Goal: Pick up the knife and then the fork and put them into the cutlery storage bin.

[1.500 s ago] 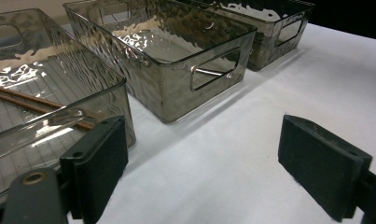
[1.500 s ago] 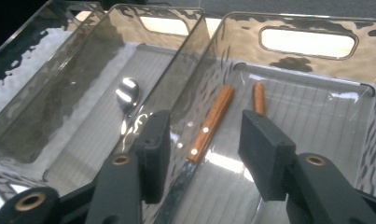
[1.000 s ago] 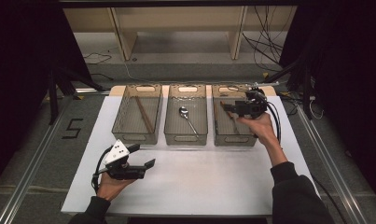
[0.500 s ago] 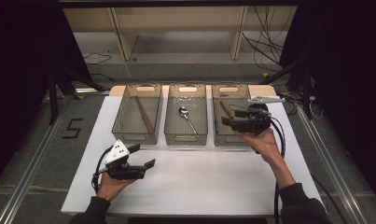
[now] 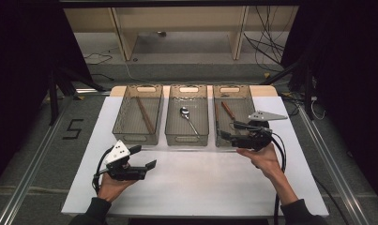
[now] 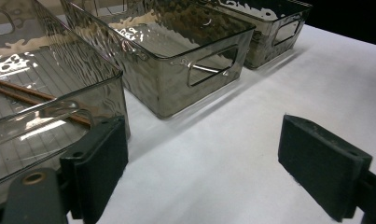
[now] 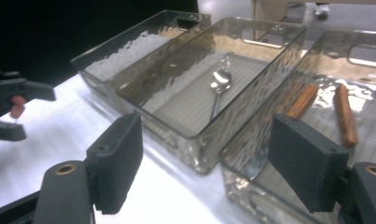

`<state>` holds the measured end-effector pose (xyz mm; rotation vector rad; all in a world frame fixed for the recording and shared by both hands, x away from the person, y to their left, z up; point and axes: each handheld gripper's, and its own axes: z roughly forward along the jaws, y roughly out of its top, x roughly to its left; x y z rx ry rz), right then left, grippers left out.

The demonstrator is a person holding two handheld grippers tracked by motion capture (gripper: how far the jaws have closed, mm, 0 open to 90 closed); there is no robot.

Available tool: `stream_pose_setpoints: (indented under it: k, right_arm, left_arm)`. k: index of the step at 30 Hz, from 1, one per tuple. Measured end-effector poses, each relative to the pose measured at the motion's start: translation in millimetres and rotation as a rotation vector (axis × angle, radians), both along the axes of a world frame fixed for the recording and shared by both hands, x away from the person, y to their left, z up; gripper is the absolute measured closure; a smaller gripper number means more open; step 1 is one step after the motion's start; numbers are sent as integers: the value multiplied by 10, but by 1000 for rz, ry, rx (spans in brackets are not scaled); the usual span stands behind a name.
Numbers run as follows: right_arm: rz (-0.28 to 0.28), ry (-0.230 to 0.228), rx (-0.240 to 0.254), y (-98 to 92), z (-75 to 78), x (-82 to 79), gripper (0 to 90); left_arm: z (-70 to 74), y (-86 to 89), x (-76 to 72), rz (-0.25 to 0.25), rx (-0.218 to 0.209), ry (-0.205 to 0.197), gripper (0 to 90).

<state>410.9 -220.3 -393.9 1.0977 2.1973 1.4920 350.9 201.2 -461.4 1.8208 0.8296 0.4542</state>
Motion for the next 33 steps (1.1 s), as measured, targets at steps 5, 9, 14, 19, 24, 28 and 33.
stream_pose_setpoints:
  k: [5,9,14,19,24,28,33]
  right_arm:
    - [10,-21,11,-3,-75,-124,265]
    - [24,-54,30,-16,-137,-240,263]
    - [34,-77,30,-18,-229,-367,259]
    - [32,-88,33,-37,-333,-479,253]
    - [30,-87,48,-68,-416,-588,239]
    - [25,-89,44,-88,-497,-699,232]
    - [18,-92,47,-118,-571,-829,219]
  left_arm:
    - [-3,-4,0,-4,-3,5,157]
    - [-11,-2,6,-2,-9,13,157]
    - [-7,5,-2,-10,-18,16,157]
    - [-2,18,-14,-12,-26,17,157]
    - [-4,30,-21,-15,-34,26,157]
    - [-7,34,-35,-17,-41,32,157]
    - [-12,41,-63,-23,-46,37,157]
